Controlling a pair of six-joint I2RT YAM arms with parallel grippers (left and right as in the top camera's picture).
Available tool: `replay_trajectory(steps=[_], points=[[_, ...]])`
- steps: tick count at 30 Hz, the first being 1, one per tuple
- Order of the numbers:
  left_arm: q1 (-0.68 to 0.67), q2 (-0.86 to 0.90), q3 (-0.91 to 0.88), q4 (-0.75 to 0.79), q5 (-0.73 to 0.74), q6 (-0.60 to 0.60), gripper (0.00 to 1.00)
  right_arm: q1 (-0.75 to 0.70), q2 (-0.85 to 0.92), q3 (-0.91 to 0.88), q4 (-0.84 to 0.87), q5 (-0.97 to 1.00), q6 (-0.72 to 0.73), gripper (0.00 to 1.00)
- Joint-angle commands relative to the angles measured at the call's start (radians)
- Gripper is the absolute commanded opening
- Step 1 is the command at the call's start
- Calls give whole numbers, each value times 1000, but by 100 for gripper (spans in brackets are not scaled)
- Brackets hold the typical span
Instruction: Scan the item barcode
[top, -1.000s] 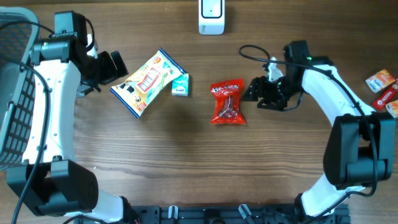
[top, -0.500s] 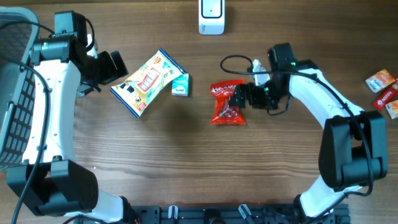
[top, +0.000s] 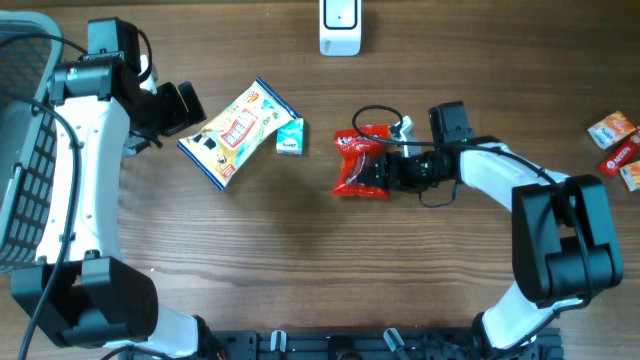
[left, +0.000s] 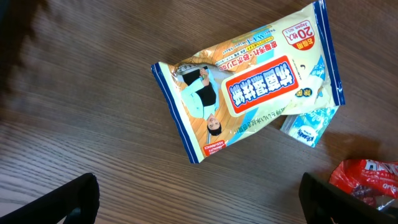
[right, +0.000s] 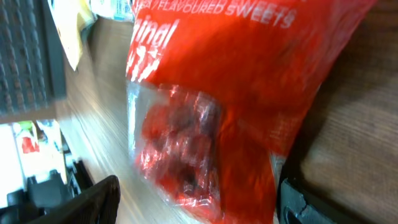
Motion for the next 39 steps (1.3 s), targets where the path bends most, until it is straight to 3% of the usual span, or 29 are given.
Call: replay_trajectory(steps=[1, 7, 12, 13, 15, 21, 32, 35, 39], points=[[3, 7, -6, 0, -6, -8, 100, -5, 15, -54, 114, -62, 158, 82], [3, 7, -6, 0, -6, -8, 100, -3, 81, -68, 340, -69, 341, 83], [3, 7, -6, 0, -6, -8, 100, -2, 222, -67, 562, -184, 446, 84], [3, 7, -6, 0, -6, -8, 100, -2, 232, -67, 582, -192, 449, 77], [3, 7, -6, 0, -6, -8, 100, -2, 245, -66, 600, -191, 449, 52], [3, 7, -6, 0, -6, -8, 100, -2, 244, -48, 603, -190, 449, 4], [3, 7, -6, 0, -6, -8, 100, -12, 132, -45, 544, -189, 439, 5], [3, 7, -6, 0, -6, -8, 100, -44, 45, -45, 418, -100, 392, 31], [3, 7, -6, 14, -6, -8, 100, -94, -99, -45, 178, 115, 287, 41]])
